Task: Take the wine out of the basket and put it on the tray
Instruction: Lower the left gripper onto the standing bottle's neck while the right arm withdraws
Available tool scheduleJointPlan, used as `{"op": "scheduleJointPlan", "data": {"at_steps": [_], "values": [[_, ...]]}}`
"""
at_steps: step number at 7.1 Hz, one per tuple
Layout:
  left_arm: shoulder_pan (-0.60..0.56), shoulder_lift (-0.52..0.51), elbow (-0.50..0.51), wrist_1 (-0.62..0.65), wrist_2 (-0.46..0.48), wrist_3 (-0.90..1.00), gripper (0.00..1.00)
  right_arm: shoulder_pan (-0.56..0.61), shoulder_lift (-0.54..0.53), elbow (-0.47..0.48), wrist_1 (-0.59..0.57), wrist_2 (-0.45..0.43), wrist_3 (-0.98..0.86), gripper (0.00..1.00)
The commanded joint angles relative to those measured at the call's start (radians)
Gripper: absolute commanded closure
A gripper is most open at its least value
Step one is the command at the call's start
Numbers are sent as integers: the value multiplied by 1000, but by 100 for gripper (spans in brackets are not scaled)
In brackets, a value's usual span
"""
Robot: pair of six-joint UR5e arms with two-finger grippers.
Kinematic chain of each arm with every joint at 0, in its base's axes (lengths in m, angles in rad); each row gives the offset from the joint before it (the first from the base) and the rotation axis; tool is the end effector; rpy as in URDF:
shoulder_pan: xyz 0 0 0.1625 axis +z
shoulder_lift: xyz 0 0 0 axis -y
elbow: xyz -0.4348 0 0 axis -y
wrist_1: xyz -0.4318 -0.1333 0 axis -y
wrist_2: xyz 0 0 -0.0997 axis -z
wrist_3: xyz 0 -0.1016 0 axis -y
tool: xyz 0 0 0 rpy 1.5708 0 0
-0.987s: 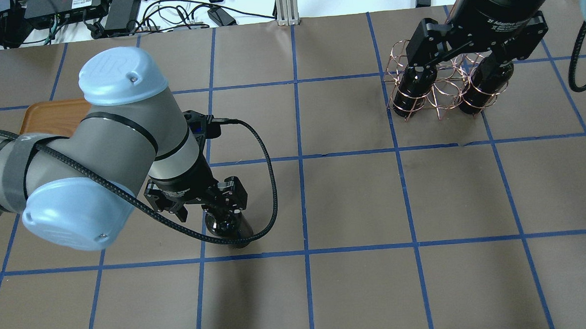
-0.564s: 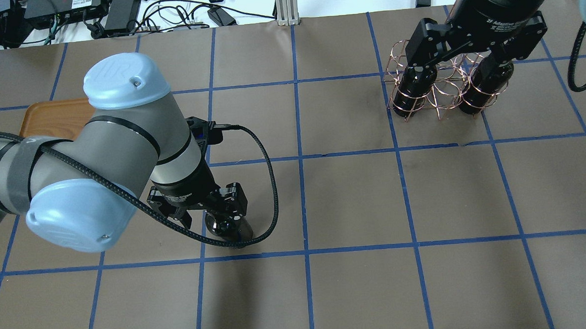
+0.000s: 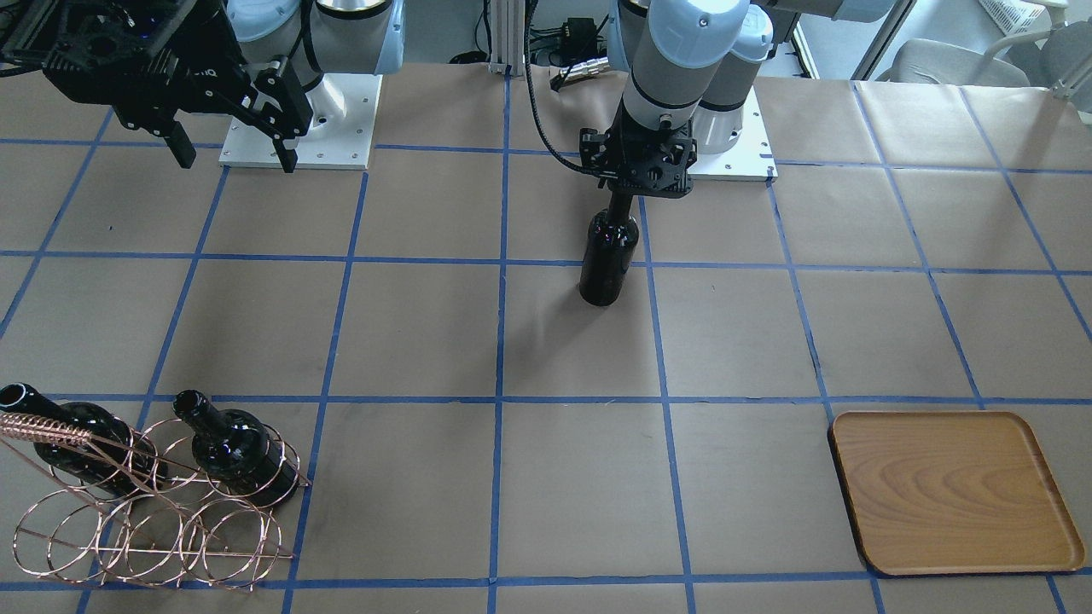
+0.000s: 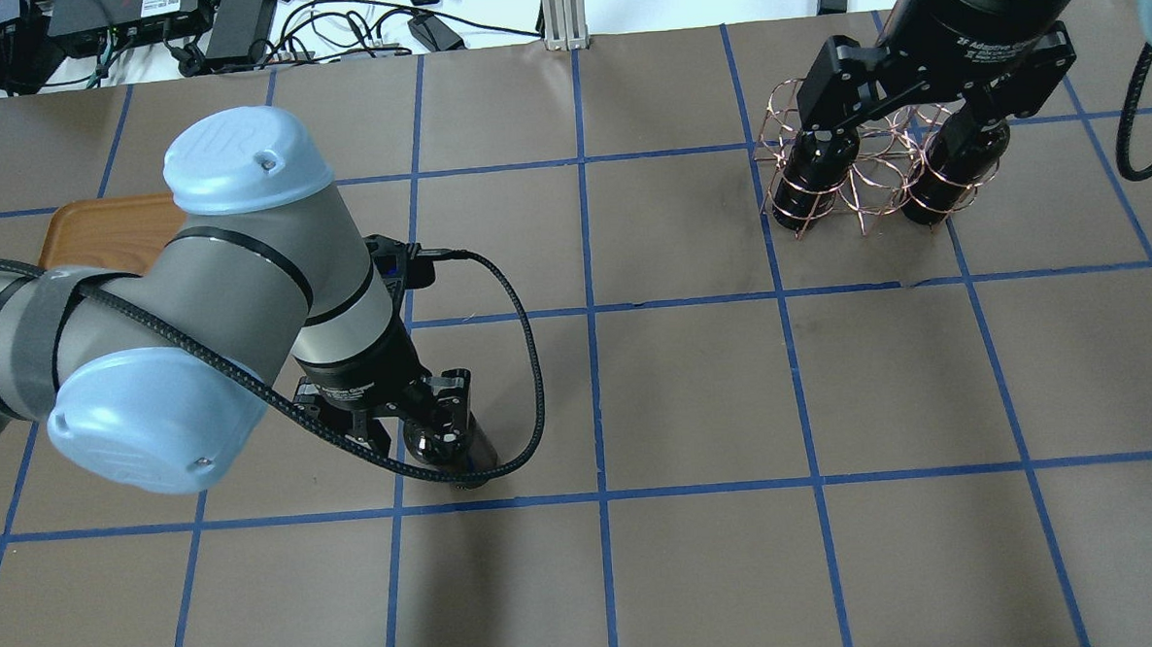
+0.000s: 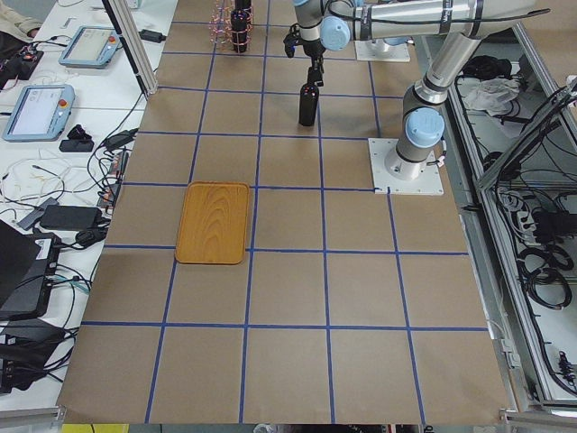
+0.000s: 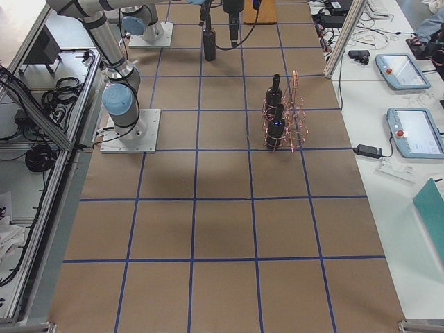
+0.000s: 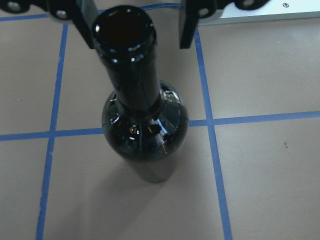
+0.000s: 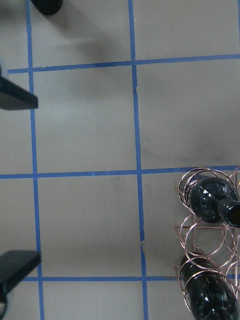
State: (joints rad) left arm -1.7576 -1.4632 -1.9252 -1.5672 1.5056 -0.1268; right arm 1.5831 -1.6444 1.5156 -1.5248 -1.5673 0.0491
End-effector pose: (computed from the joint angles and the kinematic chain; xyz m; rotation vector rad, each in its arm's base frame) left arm -0.2200 -0.4107 0.3669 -0.0804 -3.0901 -0.3889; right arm 0.1398 -0.5023 0.5586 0.0574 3.1324 -0.1296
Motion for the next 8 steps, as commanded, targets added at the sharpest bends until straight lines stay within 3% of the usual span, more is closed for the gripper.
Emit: {"op": "scheduleJointPlan", "data": {"at_steps": [1, 2, 5, 6, 7, 8], "values": [[6, -23, 18, 1, -5, 3, 89, 0, 0, 0, 0, 0, 0, 0], [6, -34, 41, 0, -2, 0, 100, 0, -2, 0, 0, 0, -1, 0], [6, -42, 55, -17, -2, -33, 100, 0, -2, 0, 0, 0, -2, 0], [1, -42, 58, -25, -1, -100, 34, 0, 0, 0, 0, 0, -2, 0], [-3, -37, 58, -27, -1, -112, 8, 0, 0, 0, 0, 0, -2, 0], [-3, -34, 58, -27, 1, -112, 0, 0, -2, 0, 0, 0, -2, 0]]}}
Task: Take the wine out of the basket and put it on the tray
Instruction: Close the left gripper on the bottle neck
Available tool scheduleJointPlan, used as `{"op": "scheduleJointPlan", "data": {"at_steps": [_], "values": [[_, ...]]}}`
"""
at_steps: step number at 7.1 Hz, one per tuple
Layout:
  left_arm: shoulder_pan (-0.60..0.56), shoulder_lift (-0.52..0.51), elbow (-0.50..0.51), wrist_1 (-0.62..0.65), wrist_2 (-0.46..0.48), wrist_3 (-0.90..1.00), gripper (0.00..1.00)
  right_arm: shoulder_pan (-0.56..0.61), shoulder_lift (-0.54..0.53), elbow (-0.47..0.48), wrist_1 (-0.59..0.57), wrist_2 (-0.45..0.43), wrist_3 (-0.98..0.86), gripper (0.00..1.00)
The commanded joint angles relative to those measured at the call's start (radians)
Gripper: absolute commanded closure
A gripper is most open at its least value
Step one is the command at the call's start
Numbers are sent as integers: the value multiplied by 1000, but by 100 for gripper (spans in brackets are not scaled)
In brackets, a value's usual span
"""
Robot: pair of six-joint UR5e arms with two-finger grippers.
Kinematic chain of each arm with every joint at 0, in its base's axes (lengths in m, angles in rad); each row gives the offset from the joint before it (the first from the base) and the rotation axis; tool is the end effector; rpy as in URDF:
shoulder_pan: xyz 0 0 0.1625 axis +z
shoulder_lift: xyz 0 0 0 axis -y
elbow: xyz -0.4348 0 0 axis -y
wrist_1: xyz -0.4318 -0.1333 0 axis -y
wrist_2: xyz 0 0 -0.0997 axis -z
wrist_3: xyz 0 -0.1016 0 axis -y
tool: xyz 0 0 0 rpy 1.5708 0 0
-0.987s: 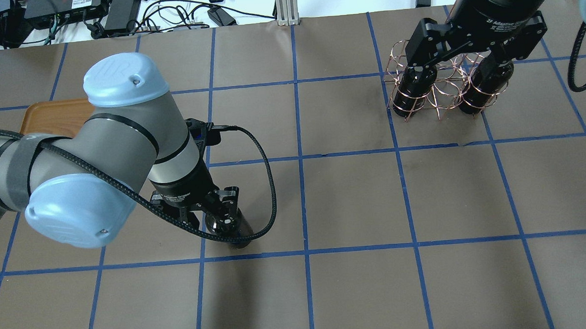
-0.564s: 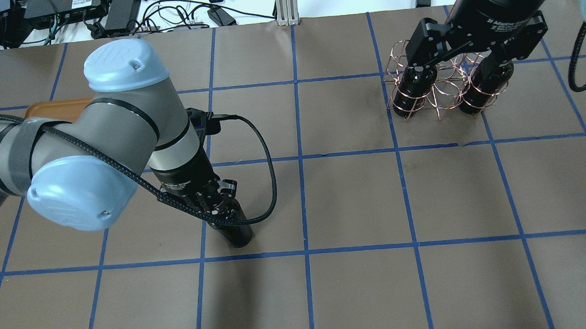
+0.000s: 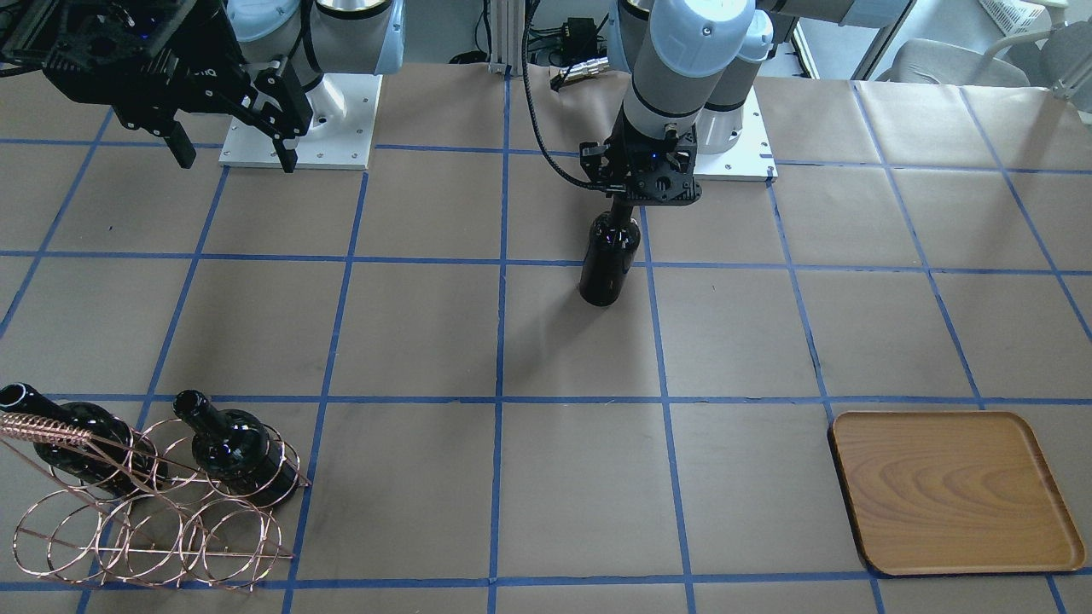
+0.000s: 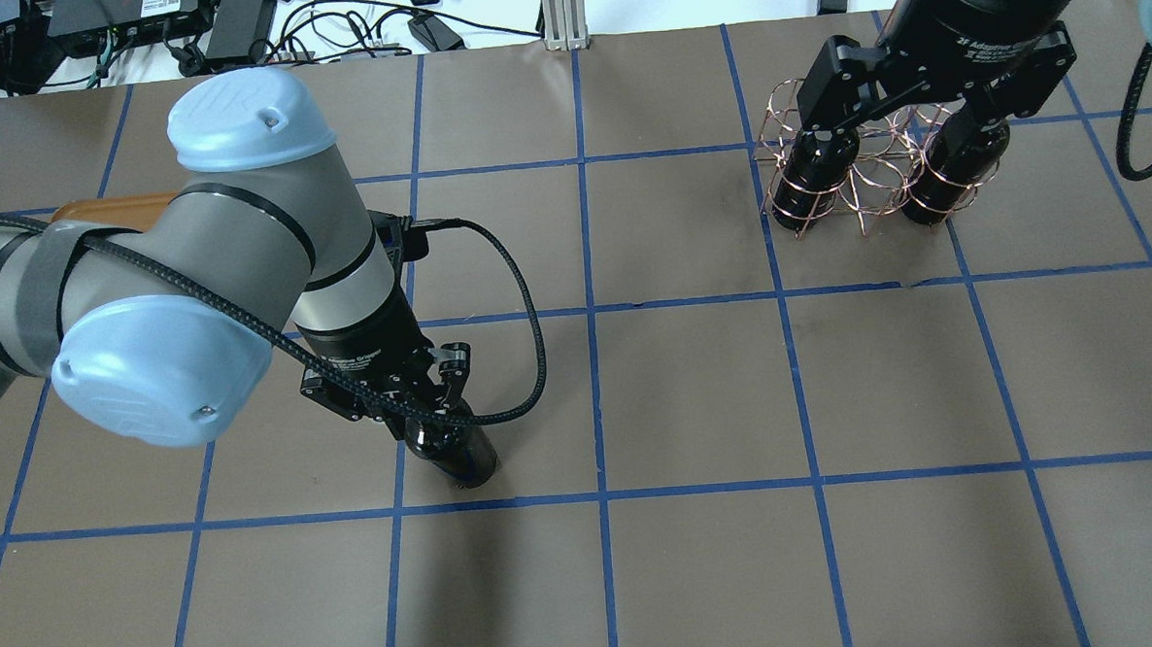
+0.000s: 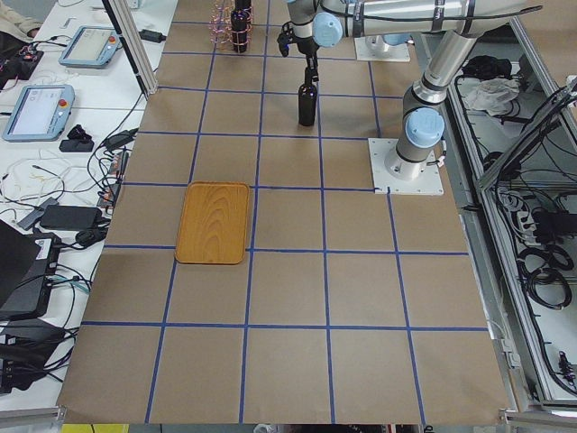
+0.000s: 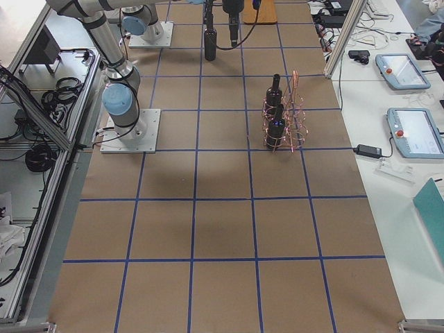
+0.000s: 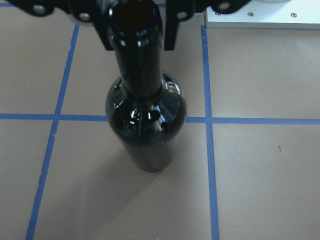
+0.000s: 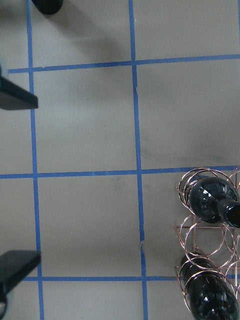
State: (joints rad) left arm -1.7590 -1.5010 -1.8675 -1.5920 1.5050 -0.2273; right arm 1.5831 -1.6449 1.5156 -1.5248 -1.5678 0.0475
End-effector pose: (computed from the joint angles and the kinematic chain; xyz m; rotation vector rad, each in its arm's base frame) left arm -0.2240 -0.4278 0.3763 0.0734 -3.1022 -0.3997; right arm 0.1398 -0.5021 0.5588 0.0549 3.1329 -0.1304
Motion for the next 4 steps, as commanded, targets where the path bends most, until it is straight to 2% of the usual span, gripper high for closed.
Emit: {"op": "scheduleJointPlan", "data": {"at_steps": [1, 4], "values": [[-2, 1, 2, 9, -3, -12, 0, 0, 0, 0, 2, 0, 0, 0], [7, -15, 8, 17, -3, -12, 8, 0, 0, 0, 0, 0, 0, 0]]}}
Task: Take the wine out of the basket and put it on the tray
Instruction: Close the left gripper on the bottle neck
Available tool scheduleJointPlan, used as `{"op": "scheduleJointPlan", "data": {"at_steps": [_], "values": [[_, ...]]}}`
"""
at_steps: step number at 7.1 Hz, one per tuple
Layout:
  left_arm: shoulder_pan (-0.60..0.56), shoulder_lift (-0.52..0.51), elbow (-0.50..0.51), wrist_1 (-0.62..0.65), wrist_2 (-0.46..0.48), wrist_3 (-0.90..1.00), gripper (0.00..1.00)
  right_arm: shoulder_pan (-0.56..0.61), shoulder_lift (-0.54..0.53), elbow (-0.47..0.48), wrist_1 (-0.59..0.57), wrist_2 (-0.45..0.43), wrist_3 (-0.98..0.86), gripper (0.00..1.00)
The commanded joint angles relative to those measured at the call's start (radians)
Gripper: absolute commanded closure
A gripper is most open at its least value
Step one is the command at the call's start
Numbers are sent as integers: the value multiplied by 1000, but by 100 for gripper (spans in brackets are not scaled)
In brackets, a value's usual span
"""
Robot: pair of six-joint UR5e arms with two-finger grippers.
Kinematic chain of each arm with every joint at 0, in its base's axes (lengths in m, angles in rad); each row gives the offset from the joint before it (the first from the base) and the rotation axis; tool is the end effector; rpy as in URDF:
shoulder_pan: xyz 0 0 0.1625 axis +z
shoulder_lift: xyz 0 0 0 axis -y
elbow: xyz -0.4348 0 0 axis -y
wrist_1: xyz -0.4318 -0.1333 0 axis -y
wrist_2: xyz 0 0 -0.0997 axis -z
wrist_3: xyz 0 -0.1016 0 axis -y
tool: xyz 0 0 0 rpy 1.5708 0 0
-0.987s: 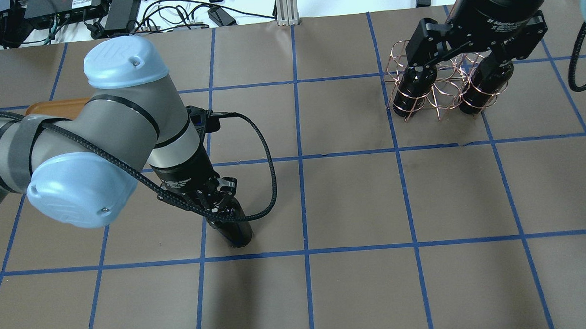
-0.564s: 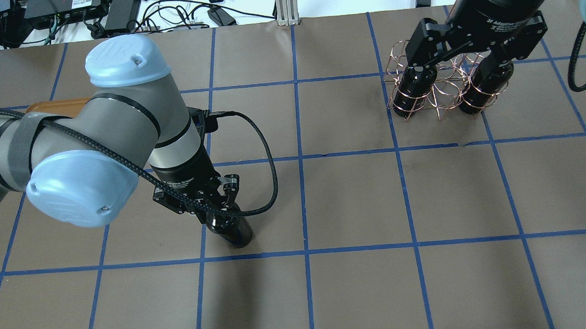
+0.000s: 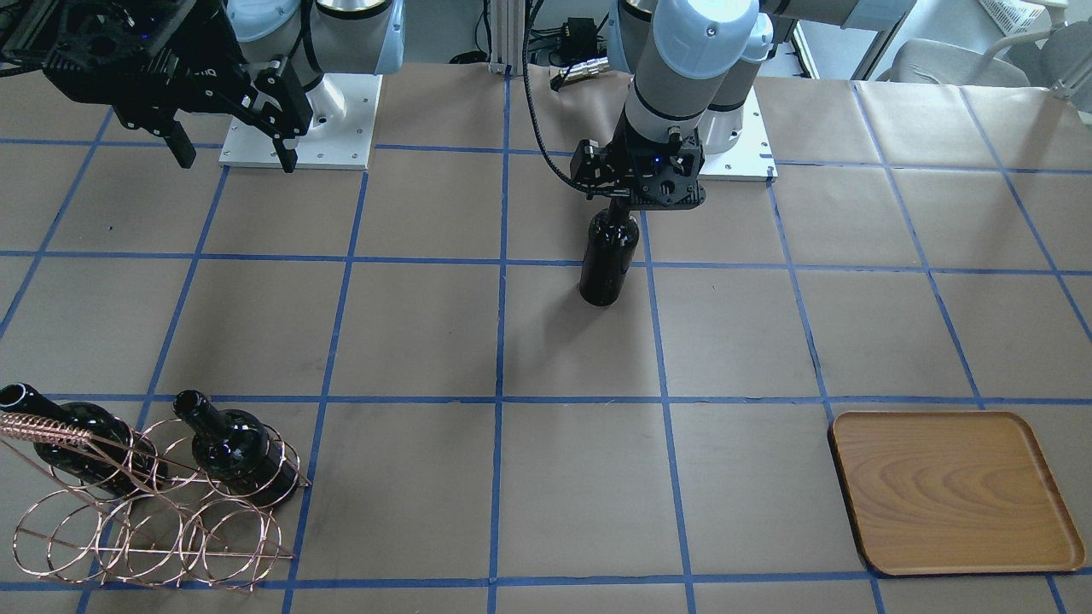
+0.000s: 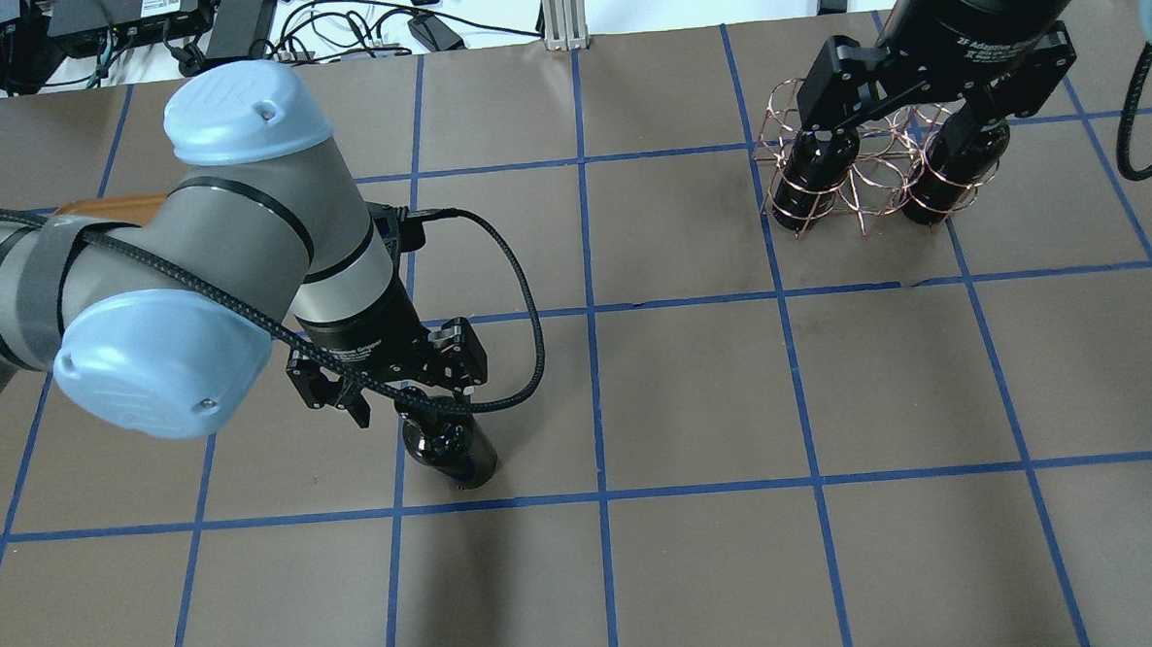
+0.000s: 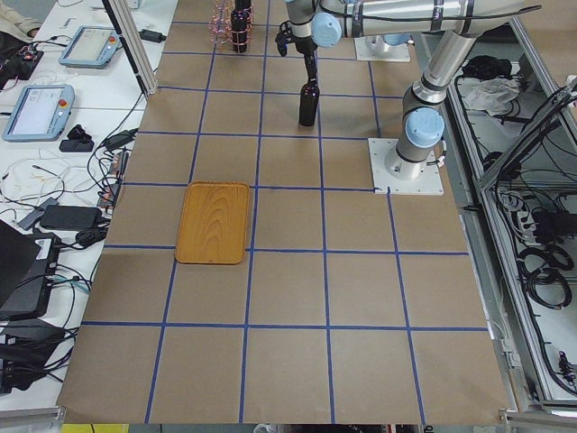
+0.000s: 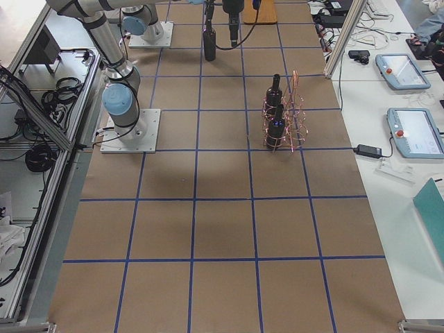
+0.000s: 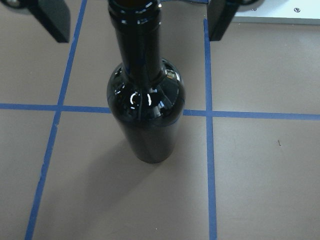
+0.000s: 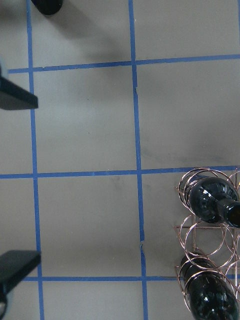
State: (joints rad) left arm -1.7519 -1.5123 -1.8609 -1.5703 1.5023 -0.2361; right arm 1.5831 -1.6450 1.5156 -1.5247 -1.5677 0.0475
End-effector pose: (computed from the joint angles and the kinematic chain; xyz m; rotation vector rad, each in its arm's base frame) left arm -0.2224 -0.4358 0.3759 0.0976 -3.0987 -0.3740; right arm 0.1398 -0.5021 0.5589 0.0549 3.1328 -0.1304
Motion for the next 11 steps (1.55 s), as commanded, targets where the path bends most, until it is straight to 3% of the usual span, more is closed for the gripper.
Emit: {"op": "scheduleJointPlan", "data": {"at_steps": [1, 2, 4, 6, 7, 8, 11], "values": [[0, -6, 2, -7, 3, -5, 24, 0, 1, 0, 0, 0, 0, 0], [0, -9, 2, -7, 0, -5, 33, 0, 1, 0, 0, 0, 0, 0], [0, -9, 2, -11, 1, -5, 67, 0, 1, 0, 0, 0, 0, 0], [0, -9, 2, -33, 1, -3, 75, 0, -1, 0, 0, 0, 0, 0], [2, -11, 5, -31, 1, -3, 95, 0, 1, 0, 0, 0, 0, 0], [2, -14, 18, -36, 1, -3, 100, 0, 1, 0, 0, 0, 0, 0], [49, -52, 182, -156, 12, 24, 100, 0, 1, 0, 0, 0, 0, 0]]}}
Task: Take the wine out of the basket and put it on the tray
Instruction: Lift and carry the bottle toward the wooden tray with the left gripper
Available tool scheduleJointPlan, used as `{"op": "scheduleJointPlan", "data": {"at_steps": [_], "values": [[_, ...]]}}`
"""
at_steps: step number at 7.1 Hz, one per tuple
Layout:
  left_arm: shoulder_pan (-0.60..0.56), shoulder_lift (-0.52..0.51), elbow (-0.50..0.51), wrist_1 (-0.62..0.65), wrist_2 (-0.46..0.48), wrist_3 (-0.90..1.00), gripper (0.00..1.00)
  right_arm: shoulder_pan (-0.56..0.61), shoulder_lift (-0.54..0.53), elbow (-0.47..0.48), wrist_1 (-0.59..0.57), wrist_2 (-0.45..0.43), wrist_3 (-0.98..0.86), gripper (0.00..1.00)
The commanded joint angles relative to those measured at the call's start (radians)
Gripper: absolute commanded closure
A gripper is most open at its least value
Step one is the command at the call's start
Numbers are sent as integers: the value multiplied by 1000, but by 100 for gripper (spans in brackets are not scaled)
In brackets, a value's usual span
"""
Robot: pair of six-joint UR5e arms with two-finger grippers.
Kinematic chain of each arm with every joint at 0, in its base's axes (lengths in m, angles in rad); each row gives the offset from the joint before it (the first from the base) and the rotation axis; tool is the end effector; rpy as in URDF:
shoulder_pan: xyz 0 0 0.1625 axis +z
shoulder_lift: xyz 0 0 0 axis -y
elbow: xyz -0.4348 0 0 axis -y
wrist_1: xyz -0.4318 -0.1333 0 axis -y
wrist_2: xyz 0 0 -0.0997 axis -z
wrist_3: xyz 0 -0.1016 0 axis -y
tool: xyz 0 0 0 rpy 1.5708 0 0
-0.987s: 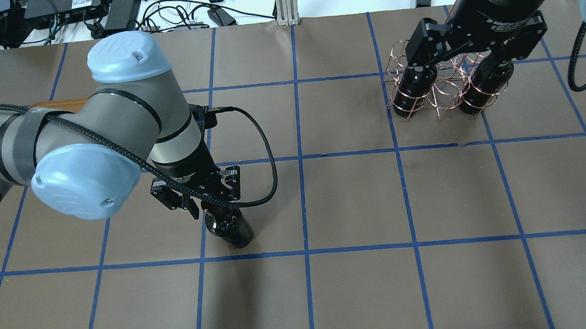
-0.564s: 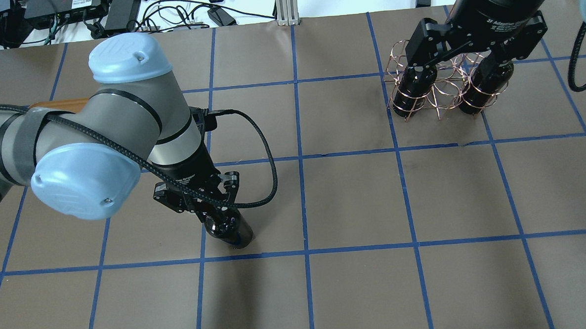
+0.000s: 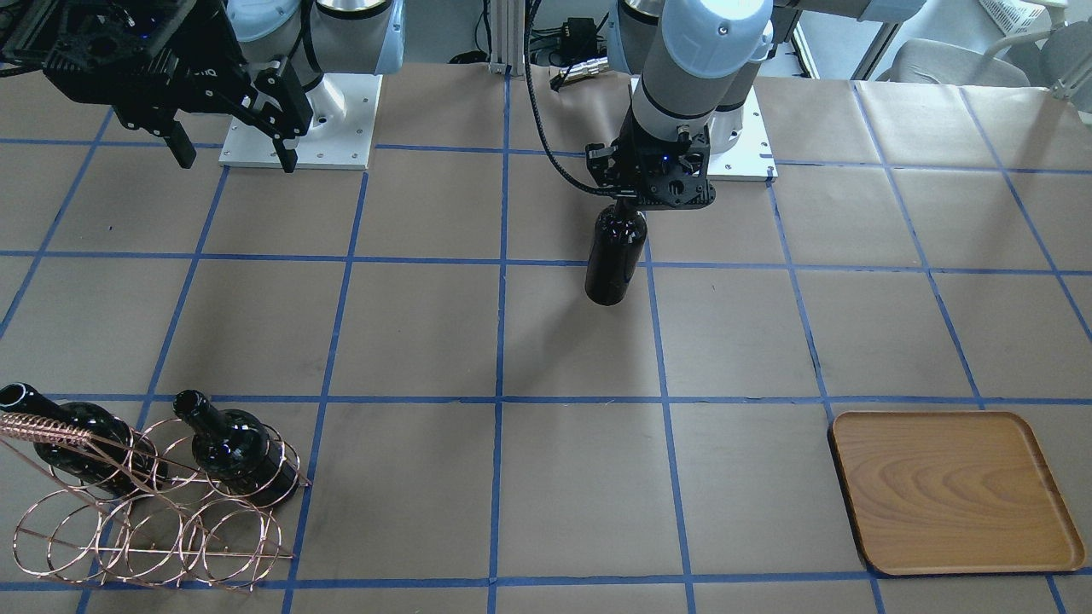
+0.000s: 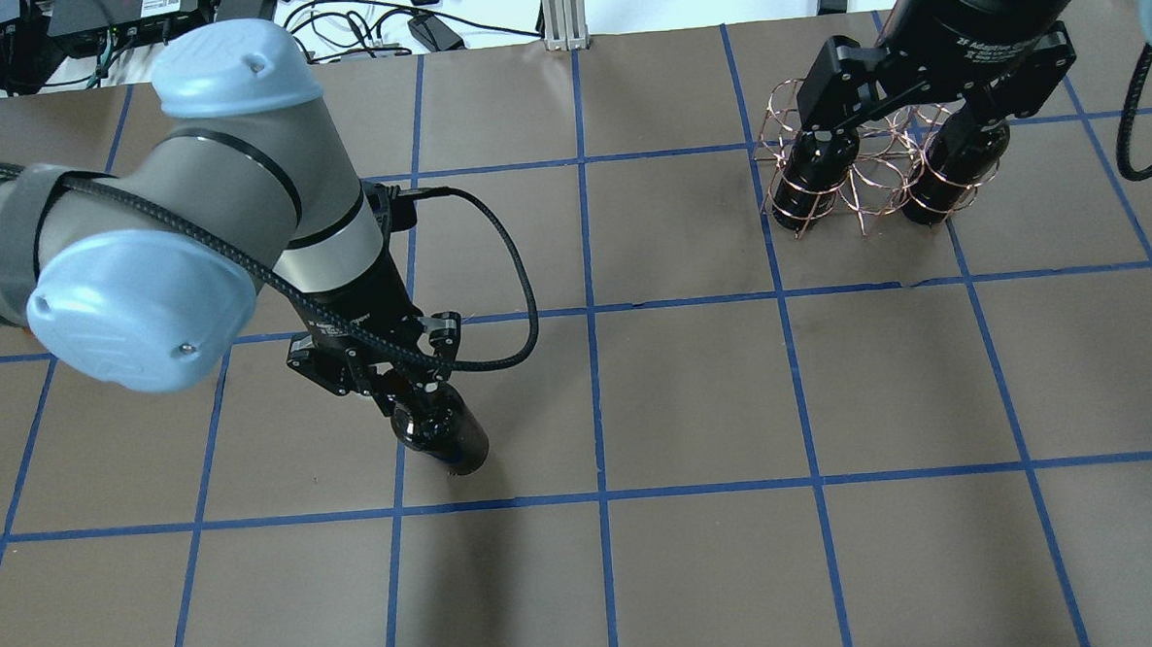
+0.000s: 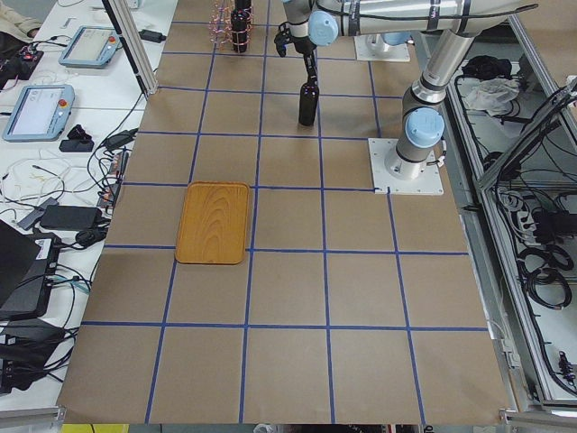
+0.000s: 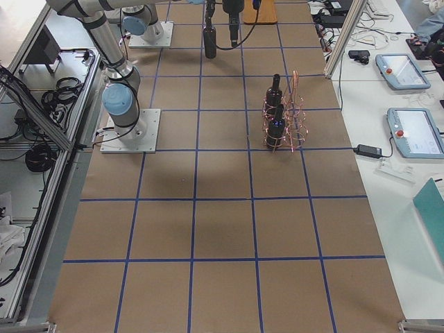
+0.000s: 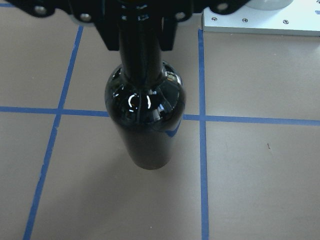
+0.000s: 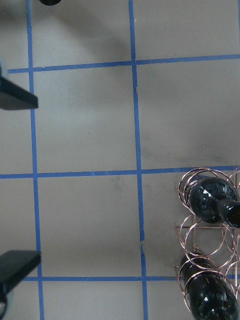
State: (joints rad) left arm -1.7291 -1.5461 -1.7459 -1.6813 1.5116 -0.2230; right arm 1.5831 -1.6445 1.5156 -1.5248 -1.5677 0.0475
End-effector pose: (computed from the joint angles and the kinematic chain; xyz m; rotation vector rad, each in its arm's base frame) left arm -0.2142 -0.4583 0.4088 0.1125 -3.1033 -0.4175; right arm 0.1398 -0.5023 0.5586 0.0549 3.1329 -0.1298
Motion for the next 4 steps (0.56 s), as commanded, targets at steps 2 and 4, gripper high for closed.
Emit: {"op": "scheduleJointPlan", "data": {"at_steps": [2, 4], "values": [[118, -80, 182, -52, 36, 146, 100, 0, 0, 0, 0, 0, 0, 0], [241, -150, 288, -51, 64, 284, 100, 0, 0, 0, 0, 0, 0, 0]]}}
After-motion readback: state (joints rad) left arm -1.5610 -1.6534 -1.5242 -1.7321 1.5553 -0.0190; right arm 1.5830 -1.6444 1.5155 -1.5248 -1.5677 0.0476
